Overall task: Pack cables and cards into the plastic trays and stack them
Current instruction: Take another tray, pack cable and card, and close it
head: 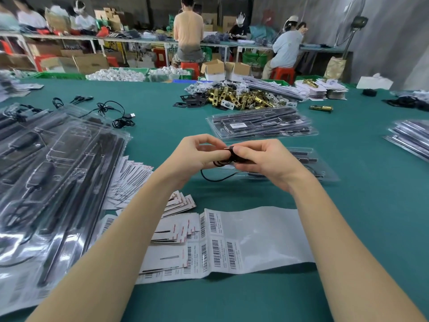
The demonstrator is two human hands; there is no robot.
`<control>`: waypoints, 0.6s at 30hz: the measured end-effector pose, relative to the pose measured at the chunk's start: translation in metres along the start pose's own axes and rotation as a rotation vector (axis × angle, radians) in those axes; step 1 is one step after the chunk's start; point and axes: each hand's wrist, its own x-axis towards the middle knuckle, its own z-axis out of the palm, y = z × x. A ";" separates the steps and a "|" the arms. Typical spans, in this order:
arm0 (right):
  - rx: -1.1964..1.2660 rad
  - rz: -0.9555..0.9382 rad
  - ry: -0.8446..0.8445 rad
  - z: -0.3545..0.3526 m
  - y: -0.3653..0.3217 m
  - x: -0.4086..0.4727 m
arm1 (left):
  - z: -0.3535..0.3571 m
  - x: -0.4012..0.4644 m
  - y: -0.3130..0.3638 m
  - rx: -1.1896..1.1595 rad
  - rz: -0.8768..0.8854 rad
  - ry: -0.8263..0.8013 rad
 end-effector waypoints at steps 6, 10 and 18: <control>0.302 0.170 0.163 -0.002 0.003 0.004 | -0.011 0.002 0.005 0.257 0.019 0.081; 0.455 0.174 0.254 0.010 0.007 0.007 | -0.016 0.003 0.008 0.220 -0.150 0.109; 0.311 0.046 0.157 0.035 0.022 0.010 | -0.028 -0.006 0.025 -0.290 -0.311 -0.048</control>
